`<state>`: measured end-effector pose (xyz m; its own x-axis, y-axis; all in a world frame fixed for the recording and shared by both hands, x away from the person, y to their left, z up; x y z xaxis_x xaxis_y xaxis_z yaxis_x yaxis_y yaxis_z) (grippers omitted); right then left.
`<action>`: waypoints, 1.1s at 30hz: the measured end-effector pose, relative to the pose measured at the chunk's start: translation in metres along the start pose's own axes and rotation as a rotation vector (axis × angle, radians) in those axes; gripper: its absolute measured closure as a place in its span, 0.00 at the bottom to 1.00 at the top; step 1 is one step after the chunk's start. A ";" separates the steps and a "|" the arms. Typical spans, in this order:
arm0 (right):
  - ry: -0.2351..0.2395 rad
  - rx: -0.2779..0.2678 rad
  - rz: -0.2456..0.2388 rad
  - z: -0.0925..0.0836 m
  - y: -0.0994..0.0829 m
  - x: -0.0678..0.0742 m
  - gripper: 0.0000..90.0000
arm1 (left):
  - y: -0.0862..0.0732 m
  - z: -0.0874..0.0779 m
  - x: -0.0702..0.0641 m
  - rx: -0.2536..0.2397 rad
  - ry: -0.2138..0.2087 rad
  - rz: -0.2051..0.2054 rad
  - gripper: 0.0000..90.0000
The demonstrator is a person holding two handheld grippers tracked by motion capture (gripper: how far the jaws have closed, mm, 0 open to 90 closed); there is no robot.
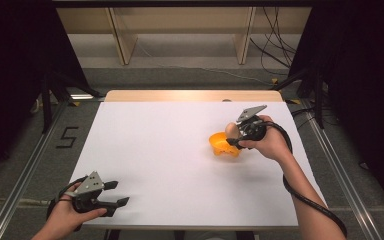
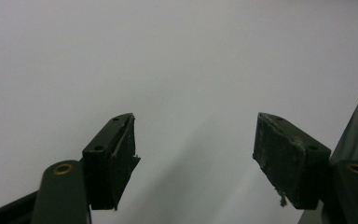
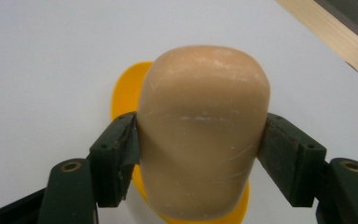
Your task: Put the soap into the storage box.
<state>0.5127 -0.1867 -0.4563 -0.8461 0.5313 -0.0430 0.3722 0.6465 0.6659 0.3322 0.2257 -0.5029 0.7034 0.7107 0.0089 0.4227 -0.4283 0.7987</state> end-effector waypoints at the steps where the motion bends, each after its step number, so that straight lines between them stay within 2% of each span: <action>1: 0.000 0.002 0.005 0.000 0.000 0.000 0.37 | 0.000 0.000 0.001 0.004 0.004 0.013 0.33; 4: 0.004 0.004 -0.012 0.001 0.000 -0.001 0.37 | 0.000 0.000 0.001 0.007 0.003 0.012 0.33; 5: 0.020 0.012 -0.007 0.001 0.000 0.000 0.37 | 0.000 0.000 0.001 0.006 0.003 0.013 0.33; 6: 0.010 0.016 0.001 0.001 0.000 0.000 0.36 | 0.000 0.000 0.000 0.000 0.000 0.001 0.33; 8: 0.008 0.011 0.022 0.003 0.000 0.001 0.36 | 0.000 0.000 0.001 0.007 0.003 0.011 0.33; 9: 0.017 0.017 -0.010 0.003 0.000 -0.001 0.36 | 0.000 0.000 0.001 0.007 0.002 0.010 0.33; 10: 0.015 0.017 -0.009 0.003 0.000 -0.001 0.36 | 0.000 0.000 0.001 0.008 0.002 0.009 0.33; 11: 0.009 0.021 -0.007 0.003 -0.001 -0.001 0.36 | 0.000 0.000 0.001 0.004 0.003 0.012 0.33; 12: 0.005 0.024 0.025 0.003 -0.001 0.001 0.36 | 0.000 0.000 0.000 0.001 0.000 0.005 0.33; 13: -0.002 0.024 0.028 0.004 -0.001 0.001 0.36 | 0.000 0.000 0.000 0.000 -0.001 0.000 0.33; 14: -0.004 0.025 0.011 0.005 -0.001 -0.001 0.36 | 0.000 0.000 0.000 0.002 0.000 0.004 0.33; 17: 0.002 0.026 0.017 0.005 -0.001 0.000 0.36 | 0.000 0.000 0.001 0.004 0.003 0.011 0.33; 19: 0.001 0.030 0.020 0.006 -0.002 -0.001 0.36 | 0.000 0.000 0.000 0.003 -0.002 -0.001 0.33; 21: -0.018 0.036 0.016 0.005 -0.003 -0.003 0.36 | 0.000 0.000 0.001 0.006 0.002 0.011 0.33; 22: 0.000 0.054 0.042 0.004 -0.004 0.000 0.36 | 0.000 0.000 0.000 0.001 -0.002 -0.001 0.33; 23: 0.002 0.055 0.032 0.004 -0.005 -0.001 0.36 | 0.000 0.000 0.000 0.001 -0.002 -0.001 0.33; 24: -0.012 0.045 0.041 0.006 -0.005 -0.001 0.37 | 0.000 0.000 0.001 0.004 0.001 0.006 0.33; 27: -0.004 0.048 0.040 0.004 -0.004 -0.001 0.37 | 0.000 0.000 0.000 0.005 -0.001 0.005 0.33; 28: -0.010 0.031 0.041 0.005 -0.003 -0.002 0.37 | 0.000 0.000 0.001 0.008 0.002 0.013 0.33; 29: -0.005 0.033 0.053 0.005 -0.002 -0.001 0.37 | 0.000 0.000 0.000 0.005 -0.001 0.006 0.33; 31: -0.014 0.033 0.042 0.005 -0.001 -0.002 0.37 | 0.000 0.000 0.000 0.001 -0.001 0.000 0.32; 32: 0.001 0.031 0.056 0.006 -0.001 0.001 0.37 | 0.000 0.000 0.000 0.000 -0.001 0.001 0.32; 33: 0.003 0.022 0.043 0.006 0.000 0.000 0.37 | 0.000 0.000 -0.001 0.006 -0.002 -0.021 0.33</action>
<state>0.5151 -0.1834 -0.4610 -0.8301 0.5574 -0.0128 0.4166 0.6354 0.6502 0.3312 0.2252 -0.5031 0.6954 0.7186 -0.0094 0.4412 -0.4166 0.7949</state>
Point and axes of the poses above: each handheld gripper's, and its own axes: z roughly forward along the jaws, y roughly out of its top, x roughly to its left, the point moved 6 cm from there along z, roughly forward along the jaws, and after that the axes turned 5 degrees about y, right-handed, at the moved point
